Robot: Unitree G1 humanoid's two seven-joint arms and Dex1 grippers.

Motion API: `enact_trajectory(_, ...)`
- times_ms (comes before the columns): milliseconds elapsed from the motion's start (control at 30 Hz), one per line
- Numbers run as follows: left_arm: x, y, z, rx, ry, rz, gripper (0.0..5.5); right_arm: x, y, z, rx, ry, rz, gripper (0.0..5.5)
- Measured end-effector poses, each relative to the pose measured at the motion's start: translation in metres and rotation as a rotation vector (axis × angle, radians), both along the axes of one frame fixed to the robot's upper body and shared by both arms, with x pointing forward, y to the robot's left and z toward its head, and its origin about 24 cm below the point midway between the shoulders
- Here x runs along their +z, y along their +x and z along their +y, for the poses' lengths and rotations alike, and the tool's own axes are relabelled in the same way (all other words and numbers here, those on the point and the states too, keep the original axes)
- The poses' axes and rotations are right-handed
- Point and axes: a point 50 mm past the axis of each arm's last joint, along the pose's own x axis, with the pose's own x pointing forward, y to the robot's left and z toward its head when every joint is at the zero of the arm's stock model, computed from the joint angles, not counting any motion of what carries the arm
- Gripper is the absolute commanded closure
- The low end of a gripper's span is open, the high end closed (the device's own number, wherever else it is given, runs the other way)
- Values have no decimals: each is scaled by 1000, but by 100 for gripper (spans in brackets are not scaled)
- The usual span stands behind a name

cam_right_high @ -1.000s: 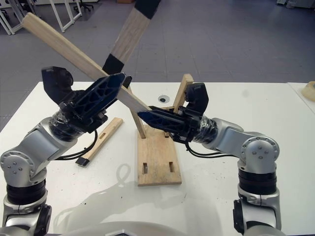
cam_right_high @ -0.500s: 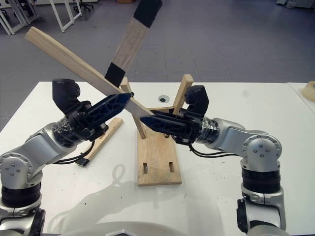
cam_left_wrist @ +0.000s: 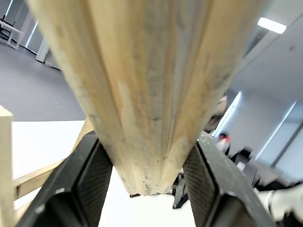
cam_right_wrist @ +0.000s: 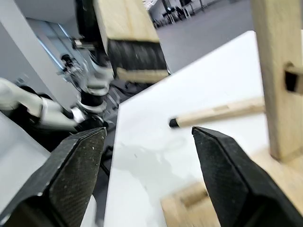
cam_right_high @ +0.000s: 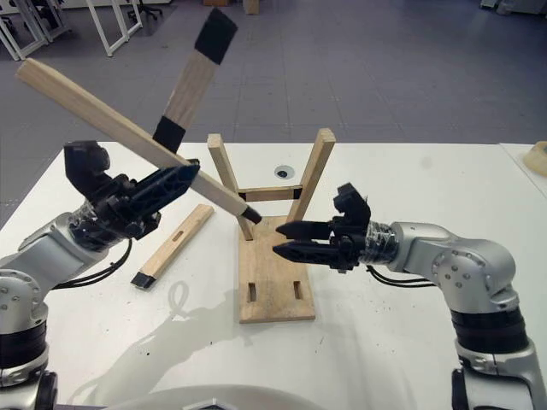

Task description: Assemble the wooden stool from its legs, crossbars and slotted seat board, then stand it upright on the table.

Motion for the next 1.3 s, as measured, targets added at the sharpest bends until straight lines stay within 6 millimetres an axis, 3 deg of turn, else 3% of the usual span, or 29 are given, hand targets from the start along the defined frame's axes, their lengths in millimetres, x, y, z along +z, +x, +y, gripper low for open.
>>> enact_trajectory(167,-40,-1,-3,-164,293,-107,345,-40,-5,-10,21,-310,-79,216)
enact_trajectory(300,-71,4,-6,-227,344,-122,345,-59,-2,-11,28,-450,-148,216)
enact_trajectory(467,-91,7,-9,-245,350,-125,345,-79,-3,-9,52,-536,-181,216)
enact_trajectory(633,-110,3,-11,-268,371,-96,345,-80,-4,-7,79,-538,-209,216)
enact_trajectory(867,-124,5,-17,-293,377,-134,345,-81,-6,-7,102,-541,-204,216)
enact_trajectory(1133,-118,16,-20,-348,466,-205,346,-83,-7,-7,99,-538,-209,216)
enact_trajectory(1300,-115,12,-24,-368,572,-246,346,-84,-11,-7,85,-533,-212,216)
